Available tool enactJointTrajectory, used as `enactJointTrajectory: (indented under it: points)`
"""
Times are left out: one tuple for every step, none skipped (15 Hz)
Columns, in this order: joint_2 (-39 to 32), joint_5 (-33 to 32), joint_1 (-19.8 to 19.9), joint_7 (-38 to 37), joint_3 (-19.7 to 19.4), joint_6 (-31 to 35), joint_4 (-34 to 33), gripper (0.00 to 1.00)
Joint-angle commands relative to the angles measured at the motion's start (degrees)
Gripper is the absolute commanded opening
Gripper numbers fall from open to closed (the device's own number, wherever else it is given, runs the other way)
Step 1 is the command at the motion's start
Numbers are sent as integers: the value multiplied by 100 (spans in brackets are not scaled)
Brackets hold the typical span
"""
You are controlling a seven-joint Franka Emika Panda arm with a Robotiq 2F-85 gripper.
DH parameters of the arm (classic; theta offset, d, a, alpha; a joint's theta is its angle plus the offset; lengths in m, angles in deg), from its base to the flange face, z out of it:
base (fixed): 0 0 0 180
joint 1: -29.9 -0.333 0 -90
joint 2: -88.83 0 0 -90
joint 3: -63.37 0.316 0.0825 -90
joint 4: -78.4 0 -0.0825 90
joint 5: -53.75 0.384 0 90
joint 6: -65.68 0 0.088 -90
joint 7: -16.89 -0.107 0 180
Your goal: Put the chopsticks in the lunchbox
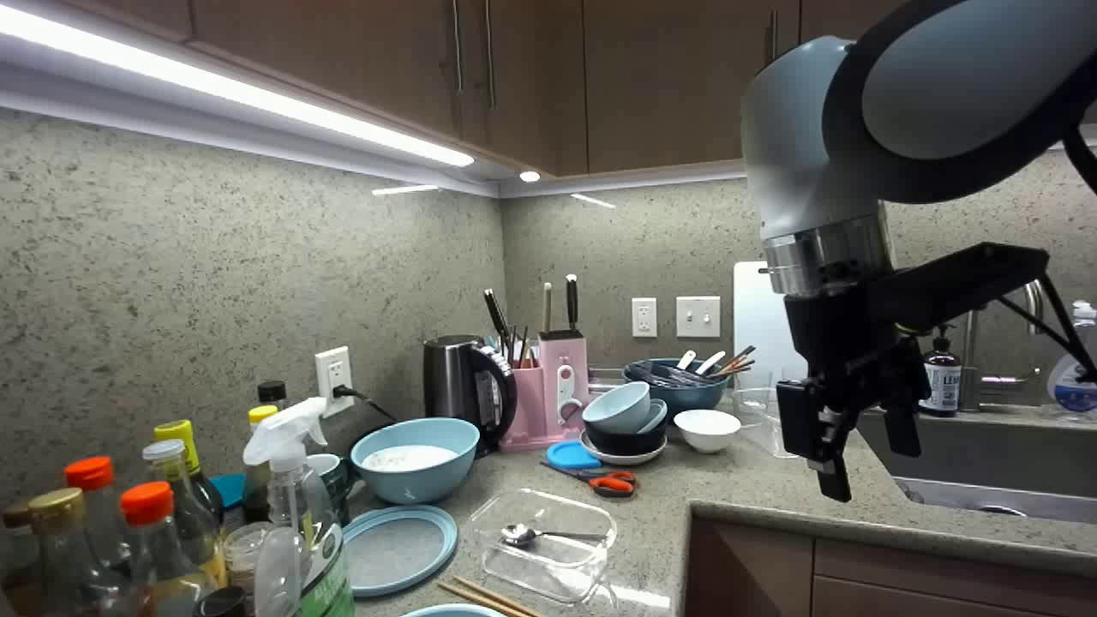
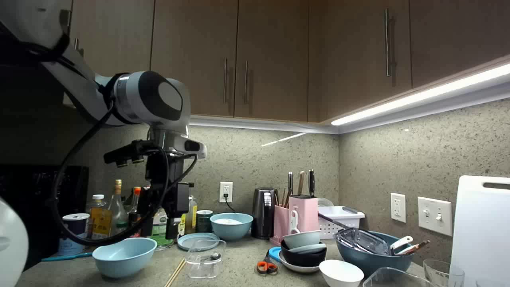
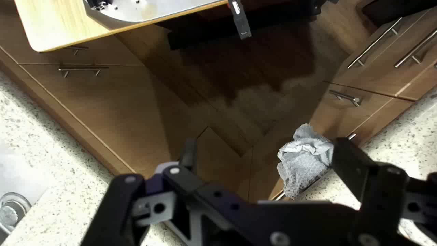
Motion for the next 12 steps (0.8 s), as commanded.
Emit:
enactJointTrajectory:
  points:
    - [-3, -14, -26, -10, -27, -8, -6, 100]
    - [-3, -14, -26, -10, -27, -8, -6, 100]
    - [-3, -14, -26, -10, -27, -8, -6, 100]
    - [-3, -14, -26, -10, -27, -8, -6, 100]
    - [-3, -14, -26, -10, -27, -8, -6, 100]
    - [-3, -14, -26, -10, -27, -8, -6, 100]
    - [-138, -3, -55, -90, 54, 24, -60, 100]
    - [-312, -7, -91, -213, 176, 110, -116, 100]
    - [-517, -5, -155, -332, 318, 236, -176, 100]
    - [-685, -13, -209, -417, 440, 376, -227, 100]
    - [-917, -33, -286, -526, 603, 620, -287, 100]
    - [-1150, -85, -349, -667, 763, 913, -349, 100]
